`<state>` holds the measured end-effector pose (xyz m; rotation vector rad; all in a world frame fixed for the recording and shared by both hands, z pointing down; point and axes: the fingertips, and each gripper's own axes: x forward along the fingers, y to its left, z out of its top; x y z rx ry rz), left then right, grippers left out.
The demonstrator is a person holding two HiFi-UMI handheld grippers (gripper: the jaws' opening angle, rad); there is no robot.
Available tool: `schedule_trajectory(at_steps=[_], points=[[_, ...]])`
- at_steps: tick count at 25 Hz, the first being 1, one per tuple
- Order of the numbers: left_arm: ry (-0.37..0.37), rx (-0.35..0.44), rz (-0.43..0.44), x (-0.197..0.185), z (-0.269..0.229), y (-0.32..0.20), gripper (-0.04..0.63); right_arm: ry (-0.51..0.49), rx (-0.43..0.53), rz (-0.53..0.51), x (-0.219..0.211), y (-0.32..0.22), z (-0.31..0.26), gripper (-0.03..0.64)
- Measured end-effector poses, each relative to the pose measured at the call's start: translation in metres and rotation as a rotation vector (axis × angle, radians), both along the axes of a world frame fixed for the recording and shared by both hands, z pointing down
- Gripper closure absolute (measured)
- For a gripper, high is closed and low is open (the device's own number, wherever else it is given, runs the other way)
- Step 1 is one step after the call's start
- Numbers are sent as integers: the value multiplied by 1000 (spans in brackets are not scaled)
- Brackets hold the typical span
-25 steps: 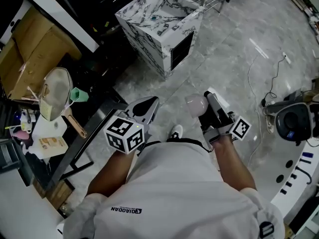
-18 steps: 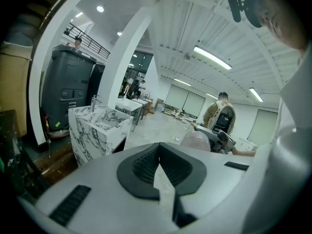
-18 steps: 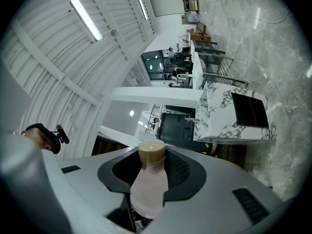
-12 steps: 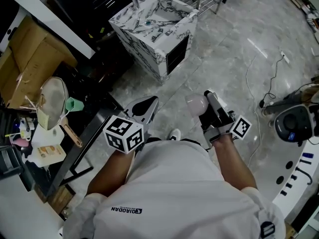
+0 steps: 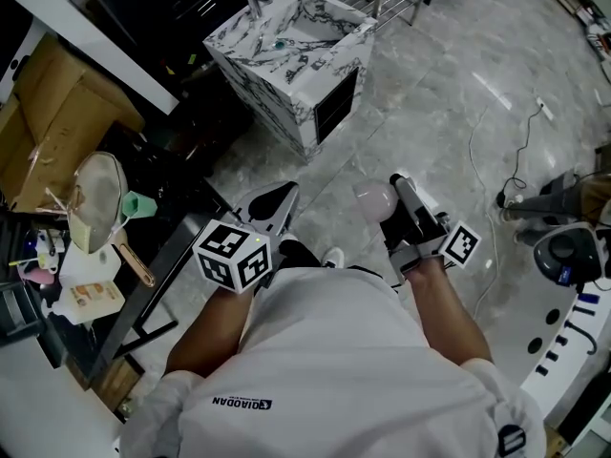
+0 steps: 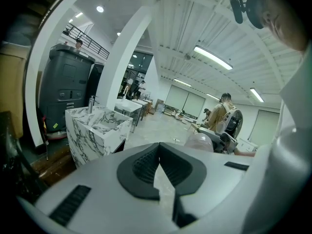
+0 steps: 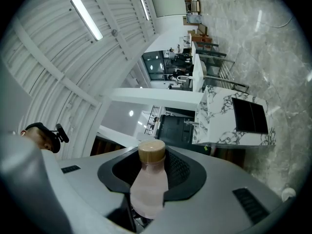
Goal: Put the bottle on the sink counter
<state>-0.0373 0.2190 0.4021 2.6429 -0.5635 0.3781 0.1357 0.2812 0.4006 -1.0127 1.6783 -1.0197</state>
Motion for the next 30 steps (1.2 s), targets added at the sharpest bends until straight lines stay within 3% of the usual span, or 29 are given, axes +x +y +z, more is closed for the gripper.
schedule_trajectory(at_steps=[30], points=[[21,-26,21,39,13,-59,581,20,-22,10,24,-50,7,457]])
